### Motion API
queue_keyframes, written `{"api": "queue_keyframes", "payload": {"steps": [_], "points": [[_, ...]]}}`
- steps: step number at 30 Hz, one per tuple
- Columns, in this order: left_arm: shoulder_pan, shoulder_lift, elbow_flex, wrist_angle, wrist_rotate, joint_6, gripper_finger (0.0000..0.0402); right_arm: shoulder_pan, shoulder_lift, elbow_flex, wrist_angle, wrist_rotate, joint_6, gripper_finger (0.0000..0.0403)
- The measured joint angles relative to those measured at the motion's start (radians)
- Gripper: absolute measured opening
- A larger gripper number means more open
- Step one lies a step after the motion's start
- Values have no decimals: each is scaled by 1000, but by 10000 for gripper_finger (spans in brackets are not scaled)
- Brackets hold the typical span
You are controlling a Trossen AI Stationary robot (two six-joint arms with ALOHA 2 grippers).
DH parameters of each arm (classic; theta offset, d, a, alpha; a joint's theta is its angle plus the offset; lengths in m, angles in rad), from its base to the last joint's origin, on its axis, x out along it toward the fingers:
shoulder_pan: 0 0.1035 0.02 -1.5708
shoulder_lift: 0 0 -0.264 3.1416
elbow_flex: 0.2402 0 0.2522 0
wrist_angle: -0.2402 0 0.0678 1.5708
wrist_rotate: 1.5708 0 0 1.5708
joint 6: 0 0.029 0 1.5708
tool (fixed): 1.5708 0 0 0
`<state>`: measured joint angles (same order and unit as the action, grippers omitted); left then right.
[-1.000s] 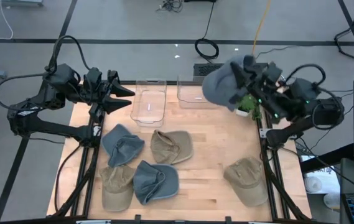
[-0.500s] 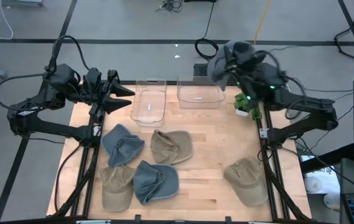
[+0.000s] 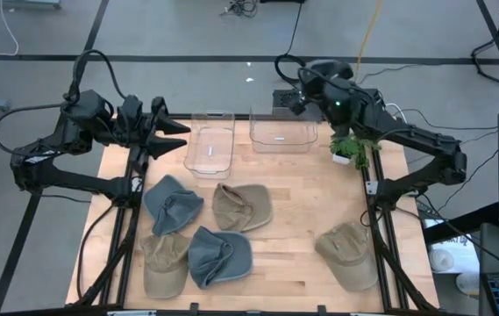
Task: Pick & Place hat
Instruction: Put the top right blue cap into the right transparent bin
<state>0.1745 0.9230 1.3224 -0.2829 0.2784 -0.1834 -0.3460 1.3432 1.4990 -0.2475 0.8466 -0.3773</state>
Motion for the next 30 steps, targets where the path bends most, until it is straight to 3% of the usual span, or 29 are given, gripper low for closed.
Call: {"api": "queue_keyframes", "payload": {"steps": [6,11,30], "points": [[1,0,0,0,-45,2,170,-72,17,0,-155,-137,82,5],[1,0,0,-1,-45,2,171,-107,43,-2,-228,-172,134,5],[1,0,0,-2,-96,-13,170,-181,82,-184,-86,-223,223,5]]}}
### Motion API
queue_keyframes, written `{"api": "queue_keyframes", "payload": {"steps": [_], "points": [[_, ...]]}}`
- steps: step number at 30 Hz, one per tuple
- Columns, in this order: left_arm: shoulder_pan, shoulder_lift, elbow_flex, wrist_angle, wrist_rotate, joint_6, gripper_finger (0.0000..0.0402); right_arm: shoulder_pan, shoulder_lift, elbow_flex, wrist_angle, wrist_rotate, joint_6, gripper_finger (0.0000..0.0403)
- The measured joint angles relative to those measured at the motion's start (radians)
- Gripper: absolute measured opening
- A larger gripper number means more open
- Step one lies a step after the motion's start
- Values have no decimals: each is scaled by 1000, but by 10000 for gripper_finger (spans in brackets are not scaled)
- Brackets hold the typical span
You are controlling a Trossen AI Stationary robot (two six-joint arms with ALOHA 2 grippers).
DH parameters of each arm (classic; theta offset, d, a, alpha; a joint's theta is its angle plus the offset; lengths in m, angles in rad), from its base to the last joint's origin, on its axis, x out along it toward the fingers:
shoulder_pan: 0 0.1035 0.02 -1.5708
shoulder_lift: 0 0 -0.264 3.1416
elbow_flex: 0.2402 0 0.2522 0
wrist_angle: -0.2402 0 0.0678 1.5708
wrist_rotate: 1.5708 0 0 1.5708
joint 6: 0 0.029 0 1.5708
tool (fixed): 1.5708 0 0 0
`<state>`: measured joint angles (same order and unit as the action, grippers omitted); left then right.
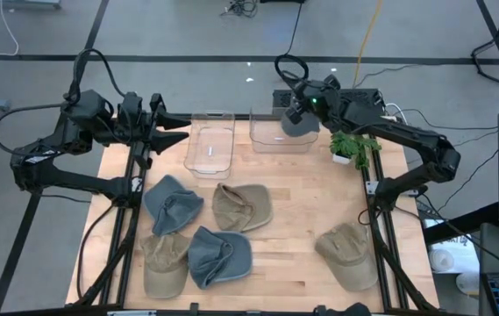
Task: Pick & Place hat
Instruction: Put the top right blue cap into the right transparent bin
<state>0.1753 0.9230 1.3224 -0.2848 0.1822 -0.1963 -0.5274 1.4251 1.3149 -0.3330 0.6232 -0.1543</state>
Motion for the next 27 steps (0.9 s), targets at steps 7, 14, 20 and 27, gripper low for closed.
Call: {"api": "queue_keyframes", "payload": {"steps": [7,14,20,27], "points": [[0,0,0,-3,0,4,170,-17,54,-1,0,-26,16,5],[0,0,0,-3,0,0,170,-44,97,-1,-15,-32,48,5],[0,0,0,-4,0,0,170,-86,96,-1,-73,-83,90,5],[0,0,0,-4,0,-1,170,-95,96,-59,-63,-104,86,5]]}}
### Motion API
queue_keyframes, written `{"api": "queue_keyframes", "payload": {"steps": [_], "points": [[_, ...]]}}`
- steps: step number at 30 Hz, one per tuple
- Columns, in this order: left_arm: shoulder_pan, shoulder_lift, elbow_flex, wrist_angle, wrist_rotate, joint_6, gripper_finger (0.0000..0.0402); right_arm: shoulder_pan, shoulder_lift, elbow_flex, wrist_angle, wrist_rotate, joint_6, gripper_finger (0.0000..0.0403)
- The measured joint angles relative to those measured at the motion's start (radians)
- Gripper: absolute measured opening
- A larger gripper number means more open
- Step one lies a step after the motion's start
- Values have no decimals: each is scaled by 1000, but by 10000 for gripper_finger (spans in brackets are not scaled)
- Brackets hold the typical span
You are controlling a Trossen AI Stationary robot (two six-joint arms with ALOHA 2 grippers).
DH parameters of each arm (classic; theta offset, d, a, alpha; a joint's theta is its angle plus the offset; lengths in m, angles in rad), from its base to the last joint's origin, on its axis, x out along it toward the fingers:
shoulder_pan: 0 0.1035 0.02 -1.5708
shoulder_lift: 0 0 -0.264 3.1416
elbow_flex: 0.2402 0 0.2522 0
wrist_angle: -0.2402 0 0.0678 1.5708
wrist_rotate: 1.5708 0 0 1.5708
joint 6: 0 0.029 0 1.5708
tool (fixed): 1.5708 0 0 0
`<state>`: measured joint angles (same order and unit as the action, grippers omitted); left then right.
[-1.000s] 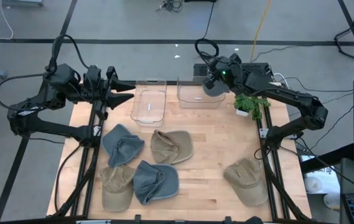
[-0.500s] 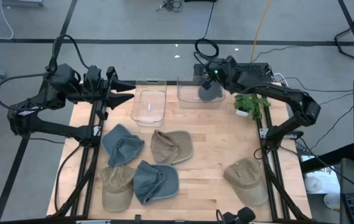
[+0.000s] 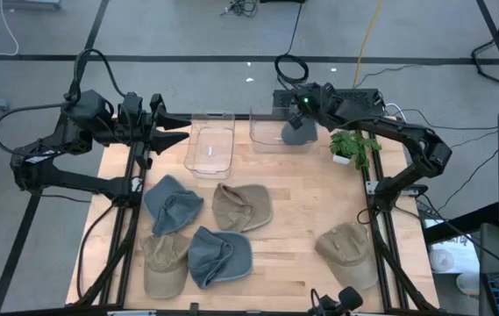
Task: Pick & Place hat
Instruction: Put the top right blue cap into the right transparent bin, then put the bottom blue cap into the right transparent bin
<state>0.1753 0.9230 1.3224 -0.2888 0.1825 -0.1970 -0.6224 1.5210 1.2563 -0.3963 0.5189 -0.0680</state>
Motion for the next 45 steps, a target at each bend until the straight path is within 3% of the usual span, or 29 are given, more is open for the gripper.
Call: {"api": "queue_keyframes", "payload": {"steps": [5,15,21,30,40,45], "points": [[0,0,0,0,0,0,170,8,-24,-78,52,0,33,15],[0,0,0,1,3,1,170,11,-131,-86,63,-80,-30,138],[0,0,0,1,4,11,170,27,-254,-86,82,-127,0,188],[0,0,0,1,3,31,170,164,-375,-86,109,-121,74,225],[0,0,0,1,3,38,170,331,-389,-86,293,-107,136,254],[0,0,0,1,3,37,170,399,-389,-86,397,-158,145,260]]}}
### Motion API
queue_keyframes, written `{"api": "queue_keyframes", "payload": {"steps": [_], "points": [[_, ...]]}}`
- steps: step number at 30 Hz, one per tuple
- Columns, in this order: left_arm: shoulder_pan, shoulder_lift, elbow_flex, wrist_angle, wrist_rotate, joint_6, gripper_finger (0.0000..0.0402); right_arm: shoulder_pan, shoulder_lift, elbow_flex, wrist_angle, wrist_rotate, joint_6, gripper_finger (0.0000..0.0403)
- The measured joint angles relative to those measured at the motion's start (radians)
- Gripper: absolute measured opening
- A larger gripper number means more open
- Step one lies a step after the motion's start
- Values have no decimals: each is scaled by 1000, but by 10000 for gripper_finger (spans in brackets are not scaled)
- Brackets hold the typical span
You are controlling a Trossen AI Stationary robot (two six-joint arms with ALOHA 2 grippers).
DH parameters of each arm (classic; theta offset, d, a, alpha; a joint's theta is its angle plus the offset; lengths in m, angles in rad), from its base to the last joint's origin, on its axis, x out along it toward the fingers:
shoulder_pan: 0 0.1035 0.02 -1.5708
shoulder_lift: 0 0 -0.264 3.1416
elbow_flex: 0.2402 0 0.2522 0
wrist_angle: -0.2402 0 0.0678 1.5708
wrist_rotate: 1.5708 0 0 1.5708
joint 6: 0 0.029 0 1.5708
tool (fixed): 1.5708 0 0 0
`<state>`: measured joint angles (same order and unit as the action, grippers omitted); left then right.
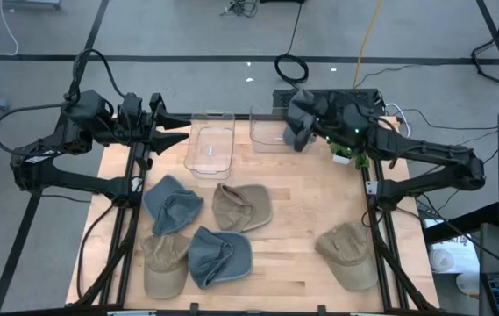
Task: Pick & Place hat
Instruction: Put the bottom blue cap into the right transparent bin
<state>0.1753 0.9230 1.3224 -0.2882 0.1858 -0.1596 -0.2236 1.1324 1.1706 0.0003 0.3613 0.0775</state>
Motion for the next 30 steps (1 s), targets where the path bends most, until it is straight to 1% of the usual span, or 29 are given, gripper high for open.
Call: {"api": "queue_keyframes", "payload": {"steps": [8,11,15,17,21,26,30], "points": [[0,0,0,0,0,0,170,88,0,0,122,-27,17,259],[0,0,0,0,-1,2,170,116,0,0,139,-33,16,260],[0,0,0,-10,0,17,170,136,0,0,145,-78,16,259],[-4,1,1,-38,24,17,170,144,0,0,139,-78,14,257],[-41,31,2,-116,107,-7,170,160,0,0,148,-79,29,258],[-81,65,1,-181,109,-8,170,189,29,1,183,-74,81,267],[-114,72,2,-266,109,-23,170,228,84,19,229,-69,97,272]]}}
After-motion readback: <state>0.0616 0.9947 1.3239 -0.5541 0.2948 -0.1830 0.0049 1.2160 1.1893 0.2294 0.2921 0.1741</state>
